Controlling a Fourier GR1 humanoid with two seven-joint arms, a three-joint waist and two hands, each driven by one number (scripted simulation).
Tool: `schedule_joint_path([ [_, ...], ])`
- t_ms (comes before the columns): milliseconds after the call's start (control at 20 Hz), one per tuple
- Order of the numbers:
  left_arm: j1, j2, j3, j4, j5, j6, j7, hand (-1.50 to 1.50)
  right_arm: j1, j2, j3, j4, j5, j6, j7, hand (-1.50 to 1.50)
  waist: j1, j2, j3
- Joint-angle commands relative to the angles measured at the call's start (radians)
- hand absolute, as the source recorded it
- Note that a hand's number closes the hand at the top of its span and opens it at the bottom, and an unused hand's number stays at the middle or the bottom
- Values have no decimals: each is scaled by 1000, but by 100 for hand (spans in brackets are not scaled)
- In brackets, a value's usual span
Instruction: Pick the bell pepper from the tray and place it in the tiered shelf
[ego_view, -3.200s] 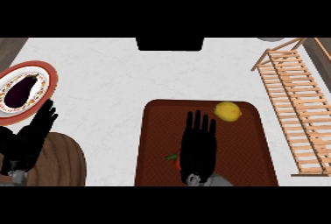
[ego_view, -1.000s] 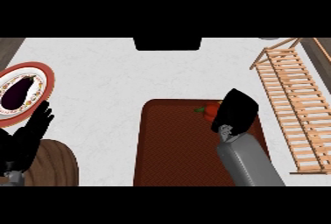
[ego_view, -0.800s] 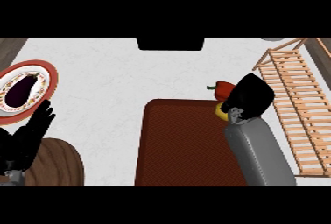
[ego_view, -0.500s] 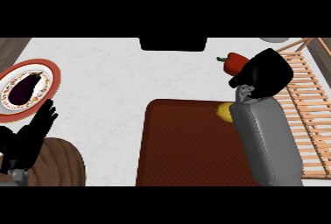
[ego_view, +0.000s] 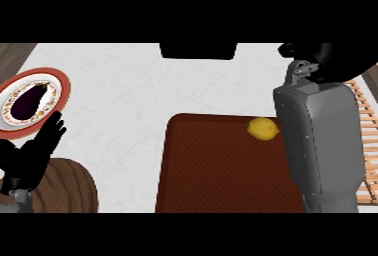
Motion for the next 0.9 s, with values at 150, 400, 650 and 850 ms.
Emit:
schedule_joint_path([
  [150, 3, -16, -17, 8, -8, -12, -6, 0, -190, 4, -25, -22, 133, 127, 242, 150, 6, 0, 0],
  [400, 2, -18, -3, 21, -17, 1, -26, 0, -327, 4, -69, 34, 287, 217, 242, 150, 1, 2, -2],
  [650, 29, -28, 0, 32, -28, 10, -52, 0, -343, 4, -133, 77, 366, 322, 197, 150, -11, 4, -1],
  [850, 3, 3, 24, -5, 1, -6, 11, 0, -401, 4, -214, 87, 404, 422, 139, 150, -19, -1, 1],
])
